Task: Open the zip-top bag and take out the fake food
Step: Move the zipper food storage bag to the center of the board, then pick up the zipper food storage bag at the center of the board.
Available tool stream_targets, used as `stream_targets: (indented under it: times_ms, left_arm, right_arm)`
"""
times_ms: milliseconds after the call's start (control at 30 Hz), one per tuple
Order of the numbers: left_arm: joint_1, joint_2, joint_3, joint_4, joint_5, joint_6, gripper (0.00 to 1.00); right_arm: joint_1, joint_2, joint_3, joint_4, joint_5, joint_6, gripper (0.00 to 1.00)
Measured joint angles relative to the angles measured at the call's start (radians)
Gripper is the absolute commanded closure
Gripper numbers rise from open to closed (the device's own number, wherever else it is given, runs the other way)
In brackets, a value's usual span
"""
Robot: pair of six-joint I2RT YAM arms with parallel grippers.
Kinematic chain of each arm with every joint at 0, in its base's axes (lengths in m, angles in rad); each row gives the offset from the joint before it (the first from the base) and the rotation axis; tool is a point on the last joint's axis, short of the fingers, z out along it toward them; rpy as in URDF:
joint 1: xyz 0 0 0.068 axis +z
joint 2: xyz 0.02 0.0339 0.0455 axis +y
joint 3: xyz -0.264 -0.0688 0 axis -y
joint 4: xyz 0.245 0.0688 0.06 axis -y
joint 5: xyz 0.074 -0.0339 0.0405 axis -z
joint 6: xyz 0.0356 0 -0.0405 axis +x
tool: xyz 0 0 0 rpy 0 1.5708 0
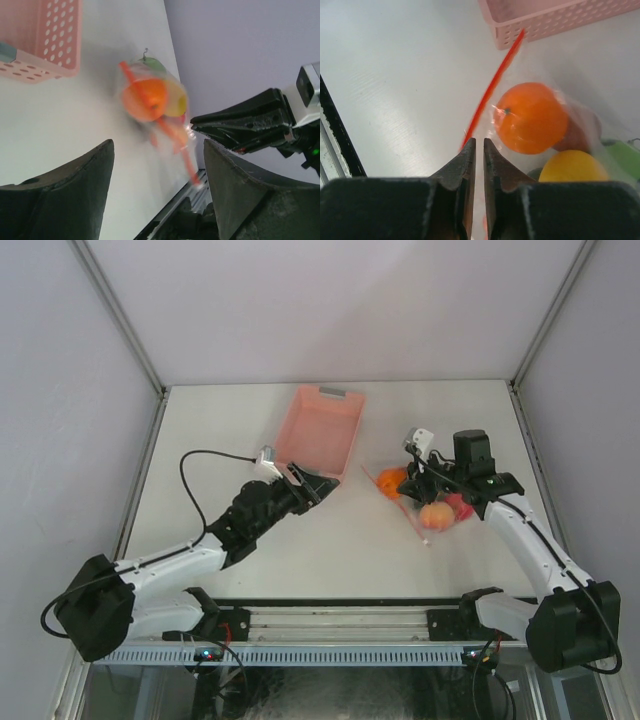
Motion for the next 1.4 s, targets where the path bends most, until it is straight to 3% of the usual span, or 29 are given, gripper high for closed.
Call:
stream_targets:
  times_ms: [267,667,1100,1400]
  left_arm:
    - [-0.003,0.039,0.000,-0.009,-0.022,-0.116,0.23]
    - [-0.055,0.075,-0.004,-0.007,-0.036,-0.190,0.25]
    - [-0.145,0.296,-0.028,0.106,-0.051,-0.315,0.27]
    - [-0.200,0.477,0.013,0.150,-0.049,-0.355,0.29]
  right_arm:
    - [-0.046,-0.005,0.000,-0.023,-0.068,0.003,0.65]
    - [-0.215,-0.067,0.000,-0.056,-0.114,-0.021,0.63]
    - [-0.257,0.040,0.000,-0.062,0.224,-0.049,0.63]
    - [-0.270,0.156,0.000,-0.079,0.366,-0.062,0.62]
